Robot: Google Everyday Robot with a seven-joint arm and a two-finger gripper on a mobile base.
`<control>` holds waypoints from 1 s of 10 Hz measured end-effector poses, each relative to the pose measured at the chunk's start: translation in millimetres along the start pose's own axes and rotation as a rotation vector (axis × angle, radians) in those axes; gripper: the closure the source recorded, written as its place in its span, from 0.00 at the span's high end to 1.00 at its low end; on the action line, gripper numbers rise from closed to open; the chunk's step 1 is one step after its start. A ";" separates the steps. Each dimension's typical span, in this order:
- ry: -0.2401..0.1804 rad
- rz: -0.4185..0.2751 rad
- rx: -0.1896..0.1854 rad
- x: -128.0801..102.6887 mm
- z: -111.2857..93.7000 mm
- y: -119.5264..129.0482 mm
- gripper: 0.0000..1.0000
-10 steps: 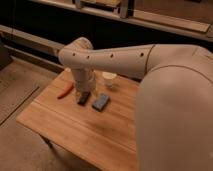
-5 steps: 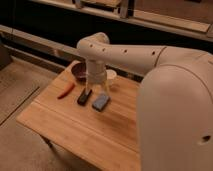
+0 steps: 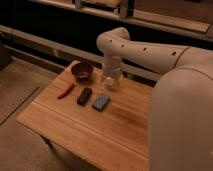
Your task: Pick up the ceramic cup
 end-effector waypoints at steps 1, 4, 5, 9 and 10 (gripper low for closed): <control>-0.009 0.001 0.033 -2.3 2.1 -6.5 0.65; -0.018 -0.016 0.108 -12.7 11.6 -15.9 0.65; -0.019 -0.041 0.114 -18.7 13.6 -14.0 0.65; -0.025 -0.101 0.130 -42.2 11.2 0.2 0.65; -0.031 -0.108 0.136 -51.2 8.0 2.4 0.65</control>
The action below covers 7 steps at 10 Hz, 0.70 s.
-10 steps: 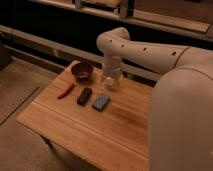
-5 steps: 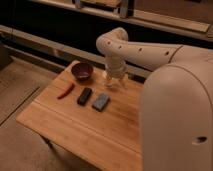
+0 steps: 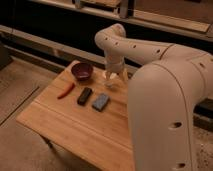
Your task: Pick up the ceramic cup
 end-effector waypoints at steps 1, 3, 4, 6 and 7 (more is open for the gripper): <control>-0.005 -0.002 0.004 -7.1 -2.3 -0.9 0.65; -0.014 0.010 0.011 -25.4 -6.4 -10.3 0.65; -0.015 0.015 0.011 -30.6 -7.2 -13.3 0.65; -0.008 0.017 -0.007 -39.3 1.5 -15.8 0.65; -0.005 0.007 -0.023 -42.3 9.9 -13.2 0.65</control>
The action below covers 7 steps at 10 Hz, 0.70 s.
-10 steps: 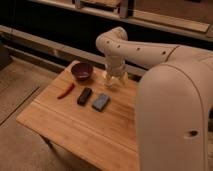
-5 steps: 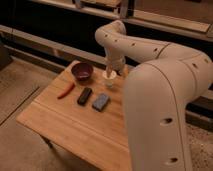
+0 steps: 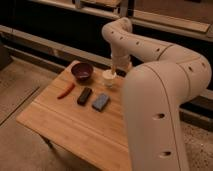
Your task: Pick up the ceramic cup
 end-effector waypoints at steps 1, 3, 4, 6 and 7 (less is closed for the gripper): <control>-0.006 -0.020 -0.019 -3.2 7.6 6.1 0.65; -0.016 -0.032 -0.027 -4.8 9.1 12.1 0.65; -0.016 -0.032 -0.026 -4.8 8.9 11.9 0.65; -0.016 -0.032 -0.026 -4.8 9.0 11.8 0.65; -0.016 -0.032 -0.026 -4.7 8.9 11.8 0.65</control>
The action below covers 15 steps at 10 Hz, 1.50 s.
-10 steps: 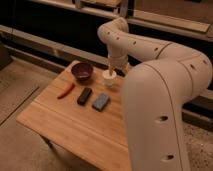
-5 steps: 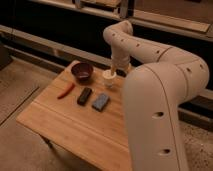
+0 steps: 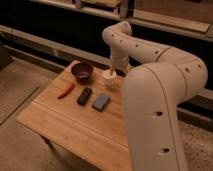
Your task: Pick up the ceramic cup
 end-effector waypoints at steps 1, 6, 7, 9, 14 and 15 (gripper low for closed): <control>0.000 0.024 -0.004 -3.4 0.5 -1.2 0.65; -0.024 0.139 -0.062 -31.1 -15.6 -6.0 0.65; -0.026 0.139 -0.068 -32.6 -16.8 -2.5 0.65; -0.014 0.120 -0.078 -30.9 -10.3 16.6 0.65; 0.034 0.122 -0.054 -26.1 21.7 25.7 0.65; 0.044 0.130 -0.051 -27.1 27.6 24.7 0.65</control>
